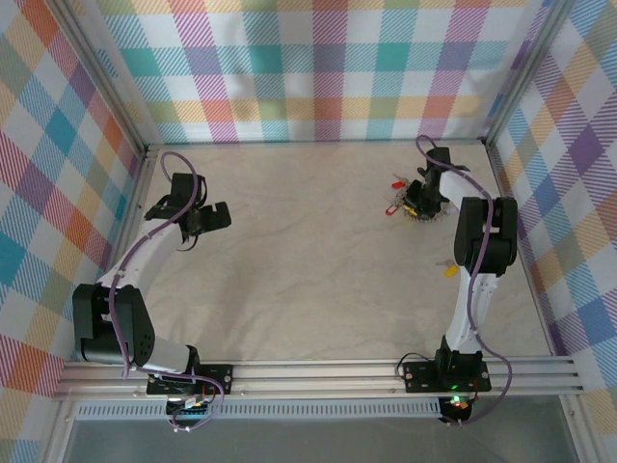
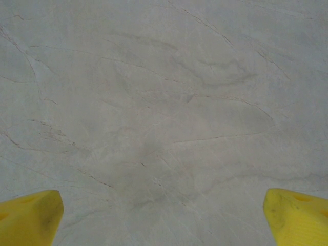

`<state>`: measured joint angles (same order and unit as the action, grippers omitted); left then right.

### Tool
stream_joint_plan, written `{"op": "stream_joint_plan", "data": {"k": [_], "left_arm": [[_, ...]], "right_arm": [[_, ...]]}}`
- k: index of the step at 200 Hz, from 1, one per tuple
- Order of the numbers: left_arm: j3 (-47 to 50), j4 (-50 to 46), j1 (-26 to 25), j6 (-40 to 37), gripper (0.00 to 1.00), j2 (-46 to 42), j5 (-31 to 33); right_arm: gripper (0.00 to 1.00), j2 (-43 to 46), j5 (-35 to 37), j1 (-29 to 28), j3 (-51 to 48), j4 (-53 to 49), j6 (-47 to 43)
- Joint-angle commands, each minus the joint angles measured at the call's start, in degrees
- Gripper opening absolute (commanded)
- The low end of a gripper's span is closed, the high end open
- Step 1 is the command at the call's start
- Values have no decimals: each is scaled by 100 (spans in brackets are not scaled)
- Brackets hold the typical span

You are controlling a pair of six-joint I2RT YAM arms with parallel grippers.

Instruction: Put the keys on the keyring

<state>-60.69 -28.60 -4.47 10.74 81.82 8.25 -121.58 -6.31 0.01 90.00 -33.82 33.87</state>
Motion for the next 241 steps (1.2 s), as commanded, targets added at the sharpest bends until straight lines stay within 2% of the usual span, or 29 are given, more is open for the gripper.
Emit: {"op": "stream_joint_plan", "data": {"k": [1, 54, 71, 112, 171, 212, 241], "left_arm": [[-170, -145, -11, 9, 100, 48, 51], [-173, -168, -19, 16, 100, 57, 101], [-155, -147, -23, 24, 100, 53, 102], [-122, -113, -37, 16, 100, 20, 115], [-17, 116, -74, -77, 100, -142, -100], [293, 642, -111, -109, 100, -636, -818], [704, 1649, -351, -684, 100, -940, -2142]], "right_arm": [[14, -171, 2, -9, -105, 62, 58], [12, -221, -20, -16, -96, 129, 85], [8, -162, -15, -10, -171, 189, 93], [0, 281, -179, -17, -508, 479, 120], [0, 1099, -816, -78, -1299, 831, 302], [0, 1721, -1256, -279, -1944, 1004, 439], [0, 2146, -1460, -495, -2187, 817, 543]]}}
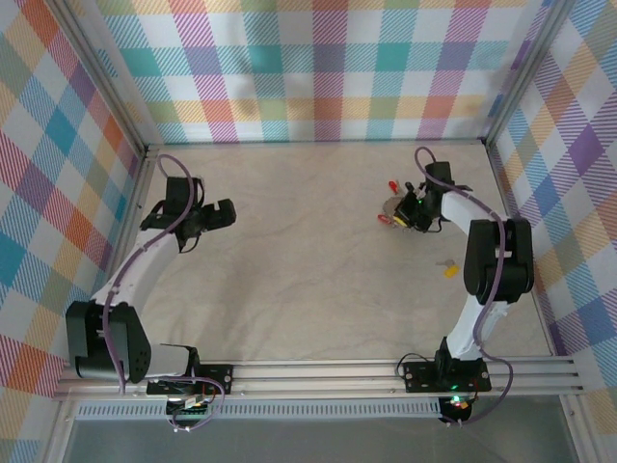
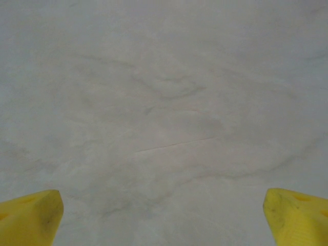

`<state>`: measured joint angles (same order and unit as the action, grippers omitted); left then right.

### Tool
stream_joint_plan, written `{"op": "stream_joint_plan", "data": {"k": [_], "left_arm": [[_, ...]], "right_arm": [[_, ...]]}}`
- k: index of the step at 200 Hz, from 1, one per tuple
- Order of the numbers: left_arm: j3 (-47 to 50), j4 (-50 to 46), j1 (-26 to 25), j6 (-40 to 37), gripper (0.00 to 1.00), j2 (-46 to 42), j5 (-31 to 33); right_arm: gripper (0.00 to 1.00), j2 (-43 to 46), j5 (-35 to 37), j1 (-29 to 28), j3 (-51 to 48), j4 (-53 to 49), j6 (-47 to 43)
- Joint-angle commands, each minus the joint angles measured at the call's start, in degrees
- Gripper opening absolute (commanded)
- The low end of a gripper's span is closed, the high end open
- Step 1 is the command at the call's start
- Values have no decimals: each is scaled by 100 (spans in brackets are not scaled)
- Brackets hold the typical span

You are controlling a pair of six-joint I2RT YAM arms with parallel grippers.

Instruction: Put the keys on the keyring

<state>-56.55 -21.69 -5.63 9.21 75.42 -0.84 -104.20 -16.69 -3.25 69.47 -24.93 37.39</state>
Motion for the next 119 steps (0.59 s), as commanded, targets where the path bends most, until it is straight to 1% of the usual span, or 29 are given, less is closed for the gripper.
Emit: {"op": "stream_joint_plan", "data": {"k": [1, 24, 37, 54, 75, 84, 97, 107, 119], "left_arm": [[297, 979, -254, -559, 100, -317, -1269], [681, 1504, -791, -1356, 100, -758, -2009], [920, 1730, -1194, -2017, 100, -1065, -2351], [1196, 1902, -1777, -2643, 100, -1366, -2157], [1334, 1965, -2309, -2954, 99, -1412, -2025], [1361, 2015, -2485, -3004, 95, -1368, -2002], [1390, 2124, -2724, -3094, 87, -1279, -1924], [1414, 2308, -2918, -3099, 83, -1176, -1755], [1445, 2576, -3207, -3159, 77, -1038, -1353]], "right_arm": [[0, 418, -431, -173, -139, -82, 195], [0, 798, -717, -327, -222, -296, 491], [0, 1005, -868, -407, -288, -385, 728], [0, 1277, -1106, -545, -370, -404, 1067], [0, 1625, -1317, -751, -586, -185, 1523], [0, 1782, -1364, -826, -751, -4, 1778], [0, 1980, -1455, -948, -989, 245, 2161], [0, 2112, -1590, -1055, -1171, 448, 2454], [0, 2252, -1706, -1174, -1359, 673, 2767]]}}
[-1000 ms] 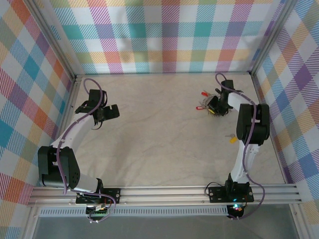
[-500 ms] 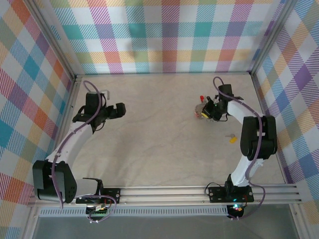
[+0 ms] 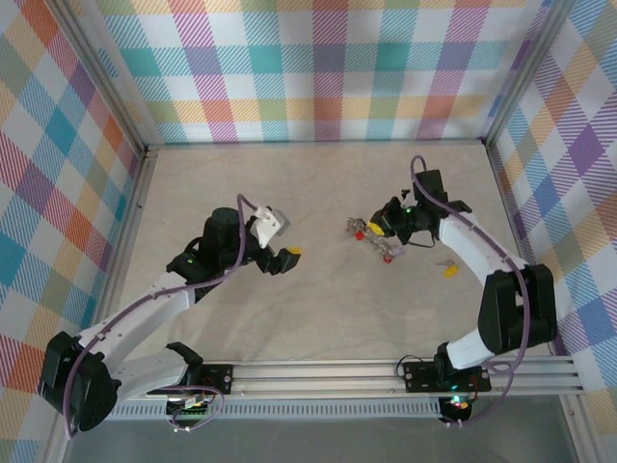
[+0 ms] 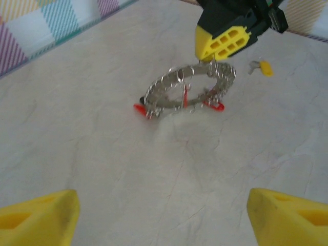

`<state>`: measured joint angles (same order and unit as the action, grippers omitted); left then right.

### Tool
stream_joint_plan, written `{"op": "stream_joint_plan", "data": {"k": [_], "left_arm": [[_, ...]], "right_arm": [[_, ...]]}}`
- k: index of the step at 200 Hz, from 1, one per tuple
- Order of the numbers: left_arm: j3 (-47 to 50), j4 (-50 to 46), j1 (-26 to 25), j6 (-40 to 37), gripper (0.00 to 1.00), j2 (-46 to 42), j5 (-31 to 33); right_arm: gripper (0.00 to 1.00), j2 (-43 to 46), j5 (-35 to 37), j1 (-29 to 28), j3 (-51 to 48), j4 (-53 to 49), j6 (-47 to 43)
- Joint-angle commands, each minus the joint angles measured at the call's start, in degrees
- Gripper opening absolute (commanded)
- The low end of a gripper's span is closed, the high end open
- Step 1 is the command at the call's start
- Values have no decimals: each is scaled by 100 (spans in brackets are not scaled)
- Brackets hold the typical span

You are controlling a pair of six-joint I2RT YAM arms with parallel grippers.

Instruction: Put the keys on the keyring

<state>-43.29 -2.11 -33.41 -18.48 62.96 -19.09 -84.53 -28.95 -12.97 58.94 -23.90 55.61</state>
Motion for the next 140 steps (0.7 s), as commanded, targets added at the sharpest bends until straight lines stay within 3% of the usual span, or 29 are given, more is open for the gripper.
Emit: {"op": "stream_joint_plan", "data": {"k": [1, 20, 43, 56, 71, 112, 140], "left_arm": [[123, 634, -456, -400, 76, 221, 488], [117, 881, -782, -568, 69, 415, 758], [-3, 959, -939, -689, 68, 650, 662], [2, 1166, -984, -603, 61, 735, 987], [94, 1563, -993, -345, 60, 764, 1358], [94, 1843, -1044, -171, 62, 769, 1088], [10, 1606, -1109, -500, 56, 723, 991]], "right_arm": [[0, 296, -485, -212, -318, 597, 965], [0, 464, -622, -400, -429, 760, 1247], [0, 636, -656, -557, -407, 664, 1267], [0, 716, -664, -608, -418, 643, 1273], [0, 770, -664, -690, -442, 647, 1318], [0, 838, -592, -1087, -570, 1008, 1713], [0, 799, -515, -1317, -503, 1068, 1760]]}}
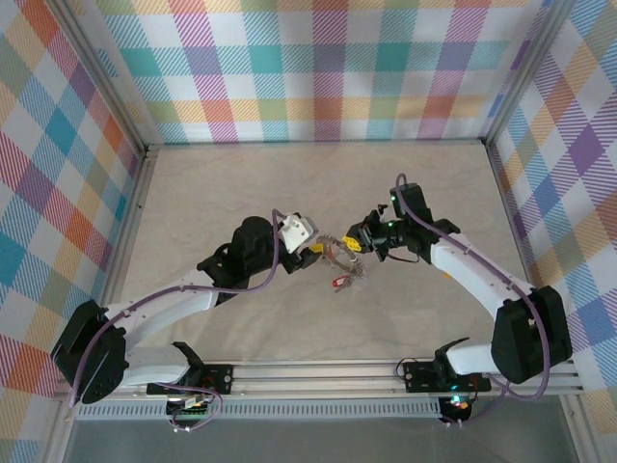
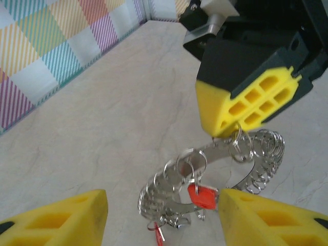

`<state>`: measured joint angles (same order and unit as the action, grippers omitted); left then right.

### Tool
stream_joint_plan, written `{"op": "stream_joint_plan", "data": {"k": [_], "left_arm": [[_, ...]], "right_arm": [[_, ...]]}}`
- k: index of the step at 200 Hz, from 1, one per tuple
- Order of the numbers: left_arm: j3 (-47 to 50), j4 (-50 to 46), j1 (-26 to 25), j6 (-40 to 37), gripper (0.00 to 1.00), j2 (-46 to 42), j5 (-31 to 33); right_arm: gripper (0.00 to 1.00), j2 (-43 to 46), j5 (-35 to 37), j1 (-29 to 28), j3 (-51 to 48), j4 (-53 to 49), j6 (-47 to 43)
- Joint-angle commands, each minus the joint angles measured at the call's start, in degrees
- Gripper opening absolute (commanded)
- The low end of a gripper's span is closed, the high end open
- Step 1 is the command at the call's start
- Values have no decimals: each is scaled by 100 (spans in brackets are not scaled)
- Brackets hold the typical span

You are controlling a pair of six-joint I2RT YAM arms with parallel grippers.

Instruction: Put the keys on the keyring

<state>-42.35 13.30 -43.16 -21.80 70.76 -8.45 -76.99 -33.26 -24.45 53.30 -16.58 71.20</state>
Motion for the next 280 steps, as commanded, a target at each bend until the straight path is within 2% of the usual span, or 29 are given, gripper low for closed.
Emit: {"op": "stream_joint_plan", "data": {"k": [1, 40, 78, 133, 149, 164, 175, 194, 224, 256, 280], "left_arm": [[-82, 58, -133, -176, 56, -51, -63], [-123, -47, -214, -223, 56, 12, -99], [-188, -86, -323, -268, 61, 168, -26], [-301, -179, -378, -185, 62, 316, 353], [-169, -14, -379, -188, 65, 237, -50], [150, 252, -378, -413, 66, -11, -1295], [168, 28, -387, -426, 63, -140, -1559], [98, -608, -387, -686, 58, -272, -1334], [358, -93, -387, -311, 59, -315, -1061], [374, 278, -388, 1, 61, -156, -345], [214, 180, -388, 80, 60, -35, -316]], "right_arm": [[0, 40, -85, -177, 64, 329, 197], [0, 10, -43, -284, 83, 405, 264], [0, -22, 11, -392, 163, 410, 302], [0, -44, 109, -534, 269, 409, 351], [0, -48, 228, -548, 261, 387, 380], [0, -54, 396, -560, 307, 328, 487], [0, -24, 561, -611, 395, 252, 517], [0, 17, 817, -700, 562, 109, 487], [0, 27, 1010, -777, 637, 132, 660], [0, 69, 1159, -941, 663, 172, 805], [0, 191, 1567, -1155, 728, 5, 743]]}}
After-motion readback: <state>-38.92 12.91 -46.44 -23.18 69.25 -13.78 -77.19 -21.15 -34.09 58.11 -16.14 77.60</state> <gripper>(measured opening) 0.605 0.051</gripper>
